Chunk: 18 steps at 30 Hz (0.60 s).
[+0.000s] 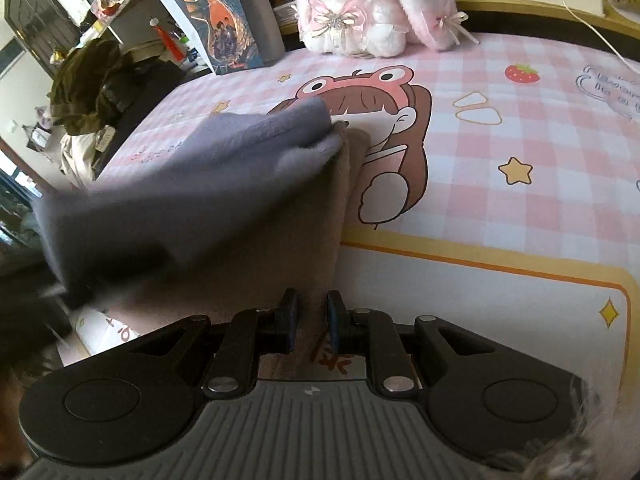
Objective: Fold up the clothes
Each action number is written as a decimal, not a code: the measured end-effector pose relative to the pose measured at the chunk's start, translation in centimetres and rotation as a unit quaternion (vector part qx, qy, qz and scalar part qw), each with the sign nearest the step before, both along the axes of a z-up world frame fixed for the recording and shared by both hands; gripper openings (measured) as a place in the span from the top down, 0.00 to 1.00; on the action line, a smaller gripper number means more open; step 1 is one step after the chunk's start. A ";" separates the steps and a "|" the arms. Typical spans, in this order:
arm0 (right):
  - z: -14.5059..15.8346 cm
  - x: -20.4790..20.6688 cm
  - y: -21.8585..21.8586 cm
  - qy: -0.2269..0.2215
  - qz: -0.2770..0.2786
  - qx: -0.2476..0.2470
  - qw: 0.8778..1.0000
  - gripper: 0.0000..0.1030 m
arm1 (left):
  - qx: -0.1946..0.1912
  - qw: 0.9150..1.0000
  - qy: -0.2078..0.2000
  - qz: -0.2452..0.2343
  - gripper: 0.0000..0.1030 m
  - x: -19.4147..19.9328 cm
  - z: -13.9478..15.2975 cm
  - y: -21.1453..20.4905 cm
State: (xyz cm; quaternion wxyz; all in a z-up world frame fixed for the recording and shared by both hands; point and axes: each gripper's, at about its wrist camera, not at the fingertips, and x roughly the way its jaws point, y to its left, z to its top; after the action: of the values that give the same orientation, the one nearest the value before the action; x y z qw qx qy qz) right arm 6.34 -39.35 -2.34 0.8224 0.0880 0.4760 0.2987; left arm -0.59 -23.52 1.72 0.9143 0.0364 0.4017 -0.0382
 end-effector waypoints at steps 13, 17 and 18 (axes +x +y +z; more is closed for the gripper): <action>2.5 1.7 -4.4 0.059 -0.016 0.148 0.987 0.27 | -0.240 0.961 -0.120 0.061 0.29 -4.1 4.4 7.7; 2.1 2.0 -2.7 0.105 0.012 0.198 0.974 0.15 | -0.198 0.975 -0.079 0.058 0.34 -3.6 2.4 6.9; 1.9 2.1 -2.0 0.113 0.014 0.197 0.974 0.15 | -0.188 0.978 -0.069 0.057 0.40 -3.4 2.0 6.8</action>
State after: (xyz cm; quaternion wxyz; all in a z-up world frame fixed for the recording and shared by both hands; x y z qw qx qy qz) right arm 8.46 -41.33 -0.44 0.7254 0.2749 0.4987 0.3867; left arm -4.01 -16.77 3.69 0.9311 -0.1561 0.3244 -0.0583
